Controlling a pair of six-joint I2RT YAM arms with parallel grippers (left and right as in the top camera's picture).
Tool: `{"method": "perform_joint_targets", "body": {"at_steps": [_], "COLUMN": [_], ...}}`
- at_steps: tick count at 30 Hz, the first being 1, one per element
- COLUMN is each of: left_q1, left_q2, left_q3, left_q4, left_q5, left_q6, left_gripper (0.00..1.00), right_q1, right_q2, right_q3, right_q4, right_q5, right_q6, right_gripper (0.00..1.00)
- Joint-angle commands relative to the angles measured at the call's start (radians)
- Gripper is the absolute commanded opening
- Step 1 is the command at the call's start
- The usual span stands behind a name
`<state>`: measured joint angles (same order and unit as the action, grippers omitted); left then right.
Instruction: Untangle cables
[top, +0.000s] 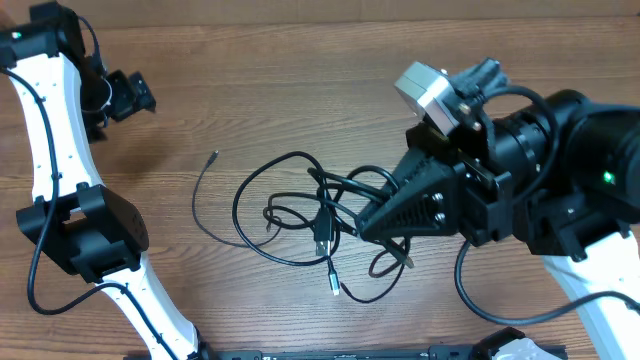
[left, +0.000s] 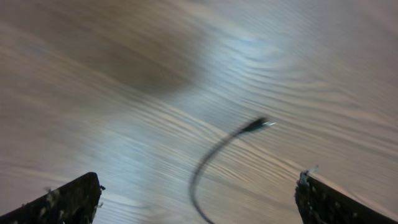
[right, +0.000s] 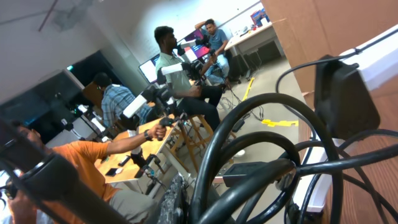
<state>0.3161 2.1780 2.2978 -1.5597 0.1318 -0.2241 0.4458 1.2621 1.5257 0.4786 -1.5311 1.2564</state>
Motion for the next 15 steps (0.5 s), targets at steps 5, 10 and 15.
{"method": "perform_joint_targets", "body": {"at_steps": [5, 10, 15], "left_q1": [-0.016, -0.079, -0.186], "left_q2": [-0.003, -0.091, -0.196], "left_q3": [0.199, 0.205, 0.205], "left_q4": [-0.130, -0.130, -0.130], "left_q5": [0.512, 0.711, 0.719], "left_q6": [0.186, 0.233, 0.272], "left_gripper": [1.00, 1.00, 1.00], "right_q1": [0.002, 0.001, -0.052], "right_q2": [0.059, 0.127, 0.181], "right_q3": [0.014, 0.014, 0.014], "right_q4": [0.007, 0.040, 0.090], "right_q5": [-0.038, -0.038, -0.038], "right_q6": [-0.007, -0.007, -0.007], "right_gripper": [0.04, 0.04, 0.04]}}
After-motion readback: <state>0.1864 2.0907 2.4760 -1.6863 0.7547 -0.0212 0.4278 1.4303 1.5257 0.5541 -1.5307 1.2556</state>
